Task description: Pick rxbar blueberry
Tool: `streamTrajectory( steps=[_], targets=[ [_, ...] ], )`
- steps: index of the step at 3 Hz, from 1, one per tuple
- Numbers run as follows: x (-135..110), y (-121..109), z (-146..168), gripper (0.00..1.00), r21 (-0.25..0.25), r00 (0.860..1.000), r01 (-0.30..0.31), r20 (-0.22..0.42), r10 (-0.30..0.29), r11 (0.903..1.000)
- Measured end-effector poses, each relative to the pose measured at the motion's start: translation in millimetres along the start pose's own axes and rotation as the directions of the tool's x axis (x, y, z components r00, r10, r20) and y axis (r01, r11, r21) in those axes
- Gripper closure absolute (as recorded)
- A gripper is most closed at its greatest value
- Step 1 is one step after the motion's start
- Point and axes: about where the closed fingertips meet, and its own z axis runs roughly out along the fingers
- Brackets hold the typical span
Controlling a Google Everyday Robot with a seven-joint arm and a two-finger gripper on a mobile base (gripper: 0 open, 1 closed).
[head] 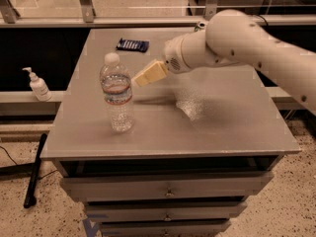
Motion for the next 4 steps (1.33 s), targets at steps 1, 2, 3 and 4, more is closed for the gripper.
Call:
streamTrajectory(
  steps=[1, 2, 3, 4],
  targets=[
    [3, -12, 24, 0.0, 0.035, 0.999, -0.018, 0.045, 0.017, 0.9992],
    [2, -39, 51, 0.0, 0.079, 0.995, -0.035, 0.091, 0.028, 0.9962],
    [-10, -67, 69, 0.0, 0.12, 0.99, -0.032, 0.142, 0.015, 0.9922],
    [-23, -87, 88, 0.0, 0.132, 0.984, -0.03, 0.18, 0.006, 0.9908]
  ],
)
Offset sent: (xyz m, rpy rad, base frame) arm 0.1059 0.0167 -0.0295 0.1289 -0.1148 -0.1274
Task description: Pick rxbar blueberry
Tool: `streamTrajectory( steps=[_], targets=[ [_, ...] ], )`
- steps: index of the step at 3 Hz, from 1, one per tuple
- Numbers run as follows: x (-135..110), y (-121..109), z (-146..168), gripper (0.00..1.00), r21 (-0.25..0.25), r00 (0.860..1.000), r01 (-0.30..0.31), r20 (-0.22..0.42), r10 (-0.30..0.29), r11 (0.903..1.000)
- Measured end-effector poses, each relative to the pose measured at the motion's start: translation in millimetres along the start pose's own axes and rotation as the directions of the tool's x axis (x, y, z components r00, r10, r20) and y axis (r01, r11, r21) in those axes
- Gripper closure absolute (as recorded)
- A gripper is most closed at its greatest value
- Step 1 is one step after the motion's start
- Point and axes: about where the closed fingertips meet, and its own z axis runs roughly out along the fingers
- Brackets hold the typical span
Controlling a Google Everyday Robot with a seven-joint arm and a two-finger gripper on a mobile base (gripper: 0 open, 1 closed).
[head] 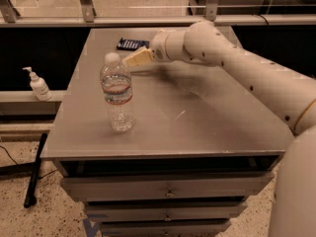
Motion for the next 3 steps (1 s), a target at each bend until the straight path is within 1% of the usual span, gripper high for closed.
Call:
streamTrajectory(
  steps=[1, 3],
  targets=[
    [-4, -12, 20, 0.0, 0.004, 1.0, -0.007, 0.021, 0.007, 1.0],
    [-6, -31, 43, 0.0, 0.013, 0.999, -0.028, 0.048, 0.027, 0.9995]
  ],
)
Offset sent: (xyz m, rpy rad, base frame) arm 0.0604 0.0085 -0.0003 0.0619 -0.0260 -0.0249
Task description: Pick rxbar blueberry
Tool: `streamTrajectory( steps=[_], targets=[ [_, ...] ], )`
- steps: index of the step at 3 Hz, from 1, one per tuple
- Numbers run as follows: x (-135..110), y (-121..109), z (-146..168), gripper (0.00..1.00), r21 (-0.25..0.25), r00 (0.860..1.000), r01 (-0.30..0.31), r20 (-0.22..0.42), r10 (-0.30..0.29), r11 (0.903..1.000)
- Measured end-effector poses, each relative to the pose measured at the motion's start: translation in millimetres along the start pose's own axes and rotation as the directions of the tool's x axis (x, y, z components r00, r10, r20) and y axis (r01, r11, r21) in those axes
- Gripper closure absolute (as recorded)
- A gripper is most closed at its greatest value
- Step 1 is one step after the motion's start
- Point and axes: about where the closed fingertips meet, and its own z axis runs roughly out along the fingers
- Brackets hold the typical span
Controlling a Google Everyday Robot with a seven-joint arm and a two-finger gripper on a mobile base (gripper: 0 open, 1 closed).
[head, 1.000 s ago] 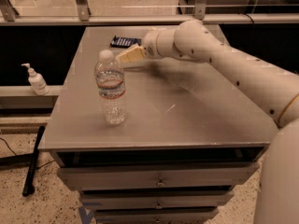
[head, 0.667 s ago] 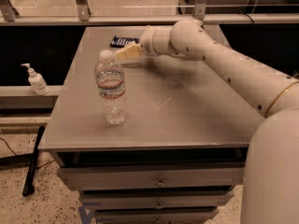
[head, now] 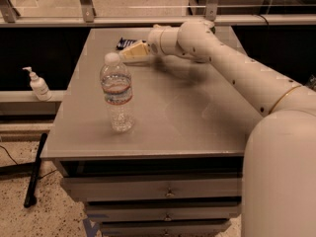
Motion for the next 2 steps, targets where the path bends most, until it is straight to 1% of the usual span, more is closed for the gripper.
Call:
streamTrajectory(
  steps=[2],
  targets=[
    [5.5, -2.8, 16.3, 0.0, -0.008, 1.0, -0.024, 0.006, 0.024, 0.9997]
  ],
)
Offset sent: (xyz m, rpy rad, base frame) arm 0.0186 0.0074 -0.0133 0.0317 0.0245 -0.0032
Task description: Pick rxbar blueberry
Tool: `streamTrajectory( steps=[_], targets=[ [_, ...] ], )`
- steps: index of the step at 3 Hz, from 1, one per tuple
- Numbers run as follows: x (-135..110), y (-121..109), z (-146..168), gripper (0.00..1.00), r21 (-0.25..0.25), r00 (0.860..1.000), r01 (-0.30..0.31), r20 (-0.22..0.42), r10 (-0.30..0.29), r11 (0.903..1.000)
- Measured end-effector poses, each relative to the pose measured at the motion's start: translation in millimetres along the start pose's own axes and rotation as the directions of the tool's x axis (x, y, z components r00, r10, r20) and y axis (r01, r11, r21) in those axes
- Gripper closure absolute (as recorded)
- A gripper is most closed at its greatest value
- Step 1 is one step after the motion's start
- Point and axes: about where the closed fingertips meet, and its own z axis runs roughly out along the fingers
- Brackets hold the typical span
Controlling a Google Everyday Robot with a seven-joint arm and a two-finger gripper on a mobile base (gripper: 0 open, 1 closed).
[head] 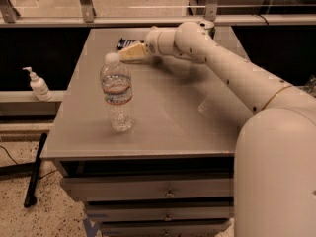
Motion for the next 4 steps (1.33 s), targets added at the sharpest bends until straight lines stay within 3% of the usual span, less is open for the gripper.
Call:
streamTrajectory(
  steps=[1, 4],
  targets=[
    [1.7, 0.5, 4.8, 0.18, -0.007, 1.0, -0.01, 0.007, 0.01, 0.9999],
    [1.7, 9.4, 2.5, 0.88, -0.024, 1.0, -0.022, 0.018, 0.023, 0.9995]
  ],
)
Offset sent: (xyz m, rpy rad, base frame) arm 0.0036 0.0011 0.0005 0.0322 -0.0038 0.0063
